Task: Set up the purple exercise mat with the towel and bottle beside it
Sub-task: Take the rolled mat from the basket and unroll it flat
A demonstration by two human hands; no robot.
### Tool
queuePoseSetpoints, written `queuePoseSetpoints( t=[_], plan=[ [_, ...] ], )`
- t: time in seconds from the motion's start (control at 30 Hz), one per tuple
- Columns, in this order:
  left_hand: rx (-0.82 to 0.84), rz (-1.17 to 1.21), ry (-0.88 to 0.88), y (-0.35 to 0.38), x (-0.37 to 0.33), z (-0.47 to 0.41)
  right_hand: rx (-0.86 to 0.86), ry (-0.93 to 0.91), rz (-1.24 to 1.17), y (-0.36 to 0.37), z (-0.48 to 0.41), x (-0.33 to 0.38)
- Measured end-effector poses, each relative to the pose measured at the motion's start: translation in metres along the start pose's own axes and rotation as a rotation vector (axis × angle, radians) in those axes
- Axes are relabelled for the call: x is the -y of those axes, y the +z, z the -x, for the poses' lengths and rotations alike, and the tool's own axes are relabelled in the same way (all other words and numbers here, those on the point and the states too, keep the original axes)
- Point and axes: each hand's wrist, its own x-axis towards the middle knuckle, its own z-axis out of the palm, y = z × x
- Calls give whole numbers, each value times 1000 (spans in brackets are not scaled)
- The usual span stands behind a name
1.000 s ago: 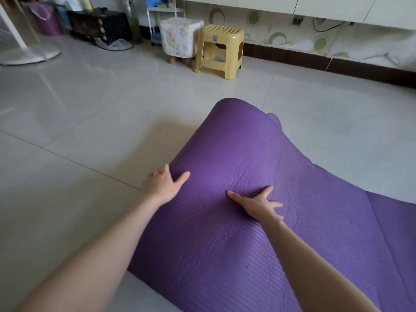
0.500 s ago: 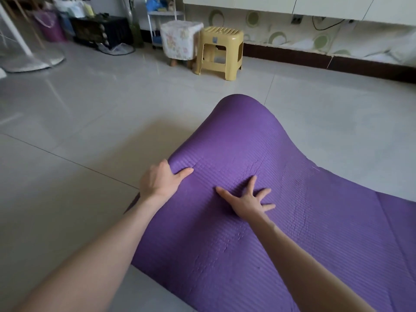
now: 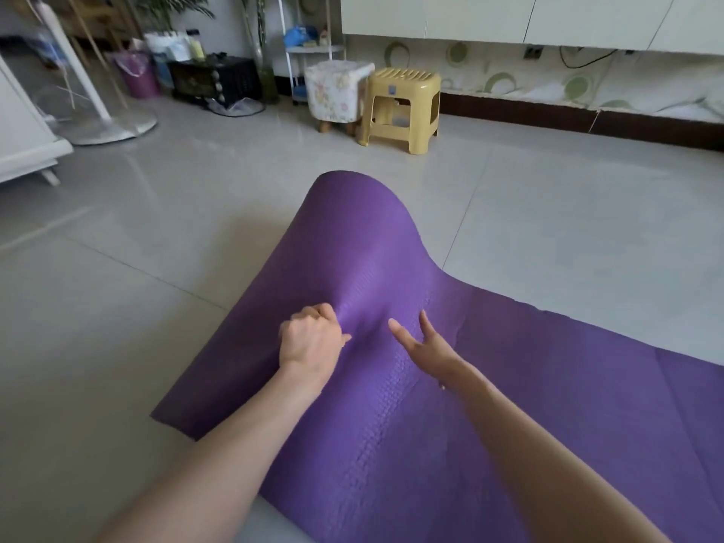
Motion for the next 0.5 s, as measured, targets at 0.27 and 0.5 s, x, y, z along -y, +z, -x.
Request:
queuePoseSetpoints(
  t=[0.27,0.5],
  plan=[
    [207,22,124,85,-6,46,6,-35,5,46,-31,41],
    [-209,401,-3,104,45,-11,-14,48,236,93,-65,27]
  ],
)
